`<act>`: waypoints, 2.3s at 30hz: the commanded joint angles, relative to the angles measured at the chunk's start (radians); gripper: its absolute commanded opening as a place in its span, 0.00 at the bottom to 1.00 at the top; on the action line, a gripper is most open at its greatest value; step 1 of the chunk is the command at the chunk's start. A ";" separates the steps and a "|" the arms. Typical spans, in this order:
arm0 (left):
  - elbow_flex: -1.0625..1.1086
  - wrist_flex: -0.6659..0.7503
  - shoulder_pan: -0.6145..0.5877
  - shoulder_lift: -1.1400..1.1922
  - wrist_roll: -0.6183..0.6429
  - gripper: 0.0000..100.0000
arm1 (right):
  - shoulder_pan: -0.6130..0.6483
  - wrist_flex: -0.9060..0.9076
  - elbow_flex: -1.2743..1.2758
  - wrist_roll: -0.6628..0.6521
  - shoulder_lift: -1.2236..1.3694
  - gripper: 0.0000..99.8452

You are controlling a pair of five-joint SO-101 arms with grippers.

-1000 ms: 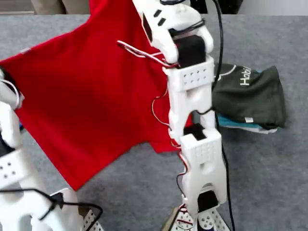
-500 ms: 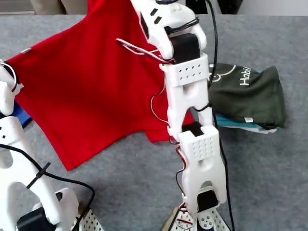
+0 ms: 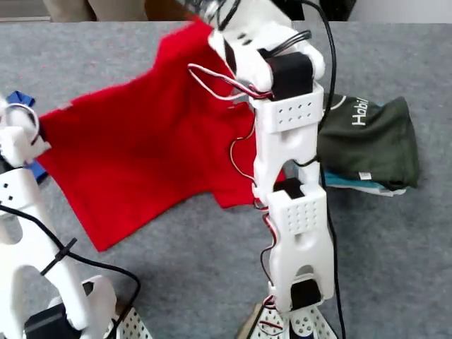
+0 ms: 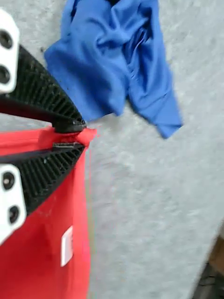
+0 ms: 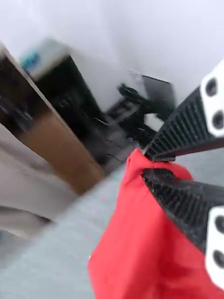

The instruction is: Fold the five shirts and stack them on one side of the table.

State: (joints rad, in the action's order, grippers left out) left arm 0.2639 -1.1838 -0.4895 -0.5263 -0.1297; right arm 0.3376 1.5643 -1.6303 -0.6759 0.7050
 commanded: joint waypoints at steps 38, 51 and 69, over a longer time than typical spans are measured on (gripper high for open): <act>-0.440 -0.290 -0.094 -0.012 0.032 0.02 | -0.073 -0.081 -0.035 -0.038 -0.265 0.00; -0.804 -0.578 -0.210 -0.094 0.028 0.02 | -0.071 0.026 -0.031 0.118 -0.694 0.00; -0.502 -0.575 -0.226 -0.567 -0.052 0.02 | 0.051 0.017 0.137 0.118 -0.808 0.00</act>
State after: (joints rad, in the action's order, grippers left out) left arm -0.2532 -1.7499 -0.7043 -1.0894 -0.1757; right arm 0.3744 1.6226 -1.5581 -0.5639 -0.1281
